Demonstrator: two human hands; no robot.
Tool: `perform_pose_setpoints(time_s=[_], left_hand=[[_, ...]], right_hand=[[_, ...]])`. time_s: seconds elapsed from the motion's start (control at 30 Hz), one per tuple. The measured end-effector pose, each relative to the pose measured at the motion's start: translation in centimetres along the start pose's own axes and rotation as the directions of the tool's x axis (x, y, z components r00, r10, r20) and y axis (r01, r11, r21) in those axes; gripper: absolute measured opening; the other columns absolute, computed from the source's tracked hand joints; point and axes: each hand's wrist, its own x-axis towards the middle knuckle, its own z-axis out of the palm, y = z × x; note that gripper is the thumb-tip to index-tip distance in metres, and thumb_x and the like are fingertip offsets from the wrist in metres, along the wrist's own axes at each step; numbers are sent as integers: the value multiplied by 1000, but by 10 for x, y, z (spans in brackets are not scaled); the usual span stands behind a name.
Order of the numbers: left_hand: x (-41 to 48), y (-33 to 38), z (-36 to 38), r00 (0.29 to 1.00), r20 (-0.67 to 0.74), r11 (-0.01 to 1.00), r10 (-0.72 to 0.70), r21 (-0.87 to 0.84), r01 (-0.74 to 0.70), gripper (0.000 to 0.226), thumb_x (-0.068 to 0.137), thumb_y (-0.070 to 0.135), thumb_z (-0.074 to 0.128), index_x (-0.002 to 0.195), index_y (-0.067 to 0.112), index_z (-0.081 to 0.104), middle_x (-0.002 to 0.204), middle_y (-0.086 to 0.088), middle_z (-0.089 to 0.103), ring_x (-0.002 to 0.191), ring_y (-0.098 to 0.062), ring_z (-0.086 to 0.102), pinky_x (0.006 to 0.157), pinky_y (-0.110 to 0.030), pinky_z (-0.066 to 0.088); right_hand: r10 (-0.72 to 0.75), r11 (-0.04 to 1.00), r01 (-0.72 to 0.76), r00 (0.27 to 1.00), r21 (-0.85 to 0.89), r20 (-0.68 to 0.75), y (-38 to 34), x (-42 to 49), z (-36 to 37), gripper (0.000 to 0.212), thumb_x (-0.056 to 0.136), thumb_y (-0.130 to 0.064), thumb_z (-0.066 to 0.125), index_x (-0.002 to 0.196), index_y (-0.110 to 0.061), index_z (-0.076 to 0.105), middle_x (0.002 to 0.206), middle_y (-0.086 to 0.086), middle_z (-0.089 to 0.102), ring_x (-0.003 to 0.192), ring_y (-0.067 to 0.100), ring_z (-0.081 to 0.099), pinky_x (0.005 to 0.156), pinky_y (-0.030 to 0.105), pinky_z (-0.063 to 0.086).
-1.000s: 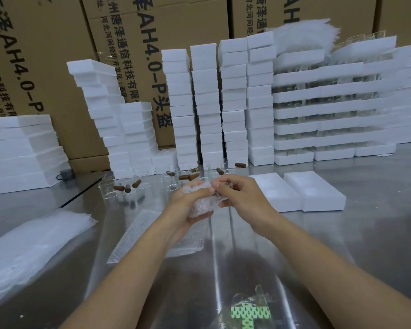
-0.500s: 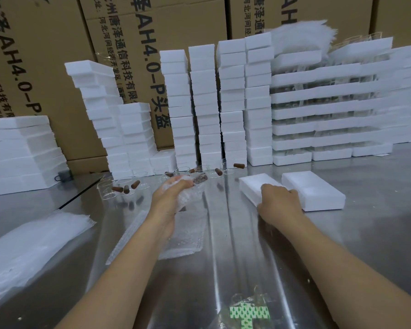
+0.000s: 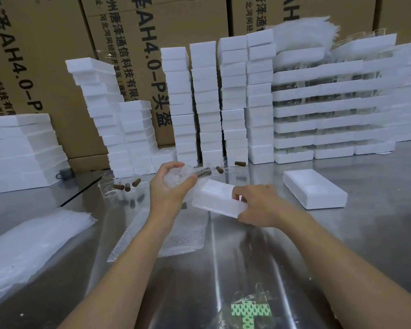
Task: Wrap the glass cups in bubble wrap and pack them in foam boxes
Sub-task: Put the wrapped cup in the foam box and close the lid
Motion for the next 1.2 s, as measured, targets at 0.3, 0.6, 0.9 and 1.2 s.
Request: perform_pose_setpoints(time_s=[0.3, 0.6, 0.9, 1.2], left_hand=[[1, -11, 7, 981, 49, 979, 186, 81, -189, 34, 83, 10, 90, 108, 22, 71, 98, 35, 68, 95, 17, 62, 77, 0, 44], [-2, -35, 8, 954, 259, 936, -148, 347, 51, 48, 70, 52, 91, 113, 46, 70, 129, 23, 68, 127, -7, 62, 111, -35, 48], [5, -42, -9, 865, 396, 825, -306, 564, 33, 75, 71, 70, 85, 139, 50, 61, 144, 22, 58, 133, -10, 56, 105, -31, 46], [15, -14, -1, 952, 114, 923, -285, 302, 240, 28, 99, 57, 63, 118, 39, 73, 117, 11, 73, 110, -9, 67, 84, -29, 48]], right_hand=[[-38, 996, 43, 997, -74, 65, -8, -5, 3, 28, 74, -20, 59, 96, -36, 55, 87, -14, 57, 87, 12, 54, 92, 35, 26], [-121, 991, 125, 990, -56, 68, -19, -4, 8, 25, 69, -27, 63, 92, -38, 61, 86, -15, 56, 84, 14, 53, 90, 36, 30], [-62, 994, 58, 997, 88, 43, -16, -5, 6, 14, 72, -40, 57, 78, -33, 67, 75, -11, 67, 73, 6, 57, 70, 25, 34], [-44, 942, 124, 967, 312, -250, -9, -1, 9, 11, 92, -39, 64, 101, -37, 59, 100, -15, 61, 99, 9, 58, 87, 35, 51]])
